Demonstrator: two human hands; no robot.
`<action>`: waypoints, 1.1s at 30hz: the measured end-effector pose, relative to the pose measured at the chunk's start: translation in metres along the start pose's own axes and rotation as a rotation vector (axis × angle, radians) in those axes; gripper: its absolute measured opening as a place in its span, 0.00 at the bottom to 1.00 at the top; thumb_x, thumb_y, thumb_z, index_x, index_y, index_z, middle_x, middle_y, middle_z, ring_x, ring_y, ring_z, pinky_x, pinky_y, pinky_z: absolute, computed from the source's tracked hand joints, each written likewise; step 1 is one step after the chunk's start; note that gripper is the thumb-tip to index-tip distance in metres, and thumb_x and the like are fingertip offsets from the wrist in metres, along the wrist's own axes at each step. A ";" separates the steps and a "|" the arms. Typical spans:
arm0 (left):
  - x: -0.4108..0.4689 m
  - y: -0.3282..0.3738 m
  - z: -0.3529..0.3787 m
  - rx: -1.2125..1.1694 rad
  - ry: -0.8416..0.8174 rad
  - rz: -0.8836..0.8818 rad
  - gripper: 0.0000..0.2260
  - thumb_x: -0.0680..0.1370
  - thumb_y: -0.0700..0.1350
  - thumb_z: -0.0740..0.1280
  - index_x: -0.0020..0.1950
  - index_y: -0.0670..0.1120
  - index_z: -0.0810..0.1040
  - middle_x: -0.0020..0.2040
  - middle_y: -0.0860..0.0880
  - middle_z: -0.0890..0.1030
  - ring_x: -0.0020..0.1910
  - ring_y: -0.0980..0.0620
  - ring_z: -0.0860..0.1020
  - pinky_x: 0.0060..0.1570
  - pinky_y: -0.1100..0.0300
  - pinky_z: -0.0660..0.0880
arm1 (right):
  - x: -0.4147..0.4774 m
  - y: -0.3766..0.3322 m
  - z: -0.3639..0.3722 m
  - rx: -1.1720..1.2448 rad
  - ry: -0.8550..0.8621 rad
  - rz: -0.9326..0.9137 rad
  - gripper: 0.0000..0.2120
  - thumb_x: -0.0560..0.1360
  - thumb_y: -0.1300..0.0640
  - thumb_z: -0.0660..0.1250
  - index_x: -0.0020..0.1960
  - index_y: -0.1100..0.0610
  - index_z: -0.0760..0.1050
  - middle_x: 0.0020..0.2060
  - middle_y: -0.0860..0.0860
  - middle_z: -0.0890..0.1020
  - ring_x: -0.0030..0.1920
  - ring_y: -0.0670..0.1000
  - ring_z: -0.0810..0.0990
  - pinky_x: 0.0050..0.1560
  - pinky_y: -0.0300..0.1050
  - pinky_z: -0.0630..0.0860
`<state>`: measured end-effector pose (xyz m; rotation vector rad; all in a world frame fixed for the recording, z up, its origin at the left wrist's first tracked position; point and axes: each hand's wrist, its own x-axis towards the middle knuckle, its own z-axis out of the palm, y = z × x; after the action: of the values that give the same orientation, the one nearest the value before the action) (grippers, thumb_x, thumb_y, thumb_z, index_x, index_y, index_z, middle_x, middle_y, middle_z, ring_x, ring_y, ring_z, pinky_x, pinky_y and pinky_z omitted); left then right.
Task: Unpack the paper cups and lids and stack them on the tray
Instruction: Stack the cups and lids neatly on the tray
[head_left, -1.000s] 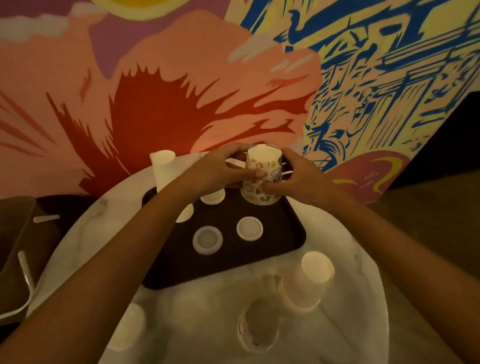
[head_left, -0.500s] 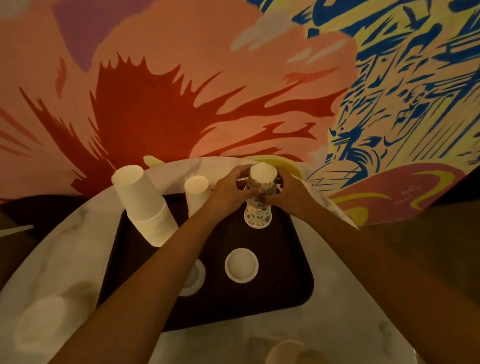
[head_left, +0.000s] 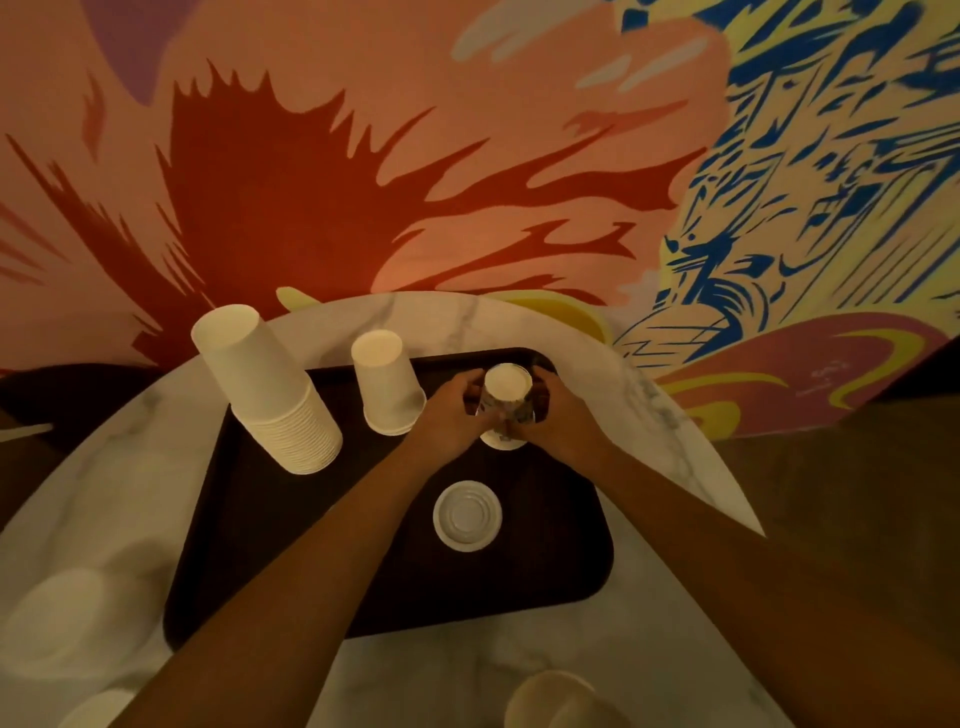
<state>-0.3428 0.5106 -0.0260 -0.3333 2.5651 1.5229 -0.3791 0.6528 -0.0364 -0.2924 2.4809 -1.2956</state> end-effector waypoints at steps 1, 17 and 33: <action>-0.006 0.003 -0.001 0.001 0.009 -0.011 0.32 0.72 0.44 0.71 0.73 0.44 0.61 0.68 0.43 0.70 0.64 0.46 0.72 0.62 0.52 0.72 | -0.006 -0.002 -0.004 0.016 0.033 -0.002 0.42 0.67 0.58 0.74 0.74 0.60 0.55 0.69 0.57 0.68 0.69 0.56 0.67 0.70 0.50 0.65; -0.159 -0.006 -0.079 0.010 -0.317 0.122 0.10 0.76 0.44 0.65 0.56 0.54 0.74 0.48 0.60 0.77 0.48 0.62 0.76 0.43 0.70 0.71 | -0.184 -0.093 -0.038 0.047 0.154 -0.109 0.16 0.69 0.58 0.72 0.55 0.51 0.74 0.45 0.45 0.78 0.46 0.44 0.76 0.40 0.22 0.71; -0.238 -0.057 -0.063 -0.033 -0.693 0.122 0.26 0.67 0.47 0.75 0.62 0.57 0.70 0.63 0.56 0.72 0.63 0.56 0.71 0.62 0.60 0.68 | -0.317 -0.067 0.073 -0.198 -0.165 0.183 0.35 0.70 0.54 0.72 0.71 0.50 0.57 0.65 0.48 0.70 0.64 0.48 0.70 0.62 0.37 0.68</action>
<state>-0.0983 0.4572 0.0112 0.3084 2.0332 1.3926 -0.0562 0.6629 0.0406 -0.2034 2.4321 -0.9180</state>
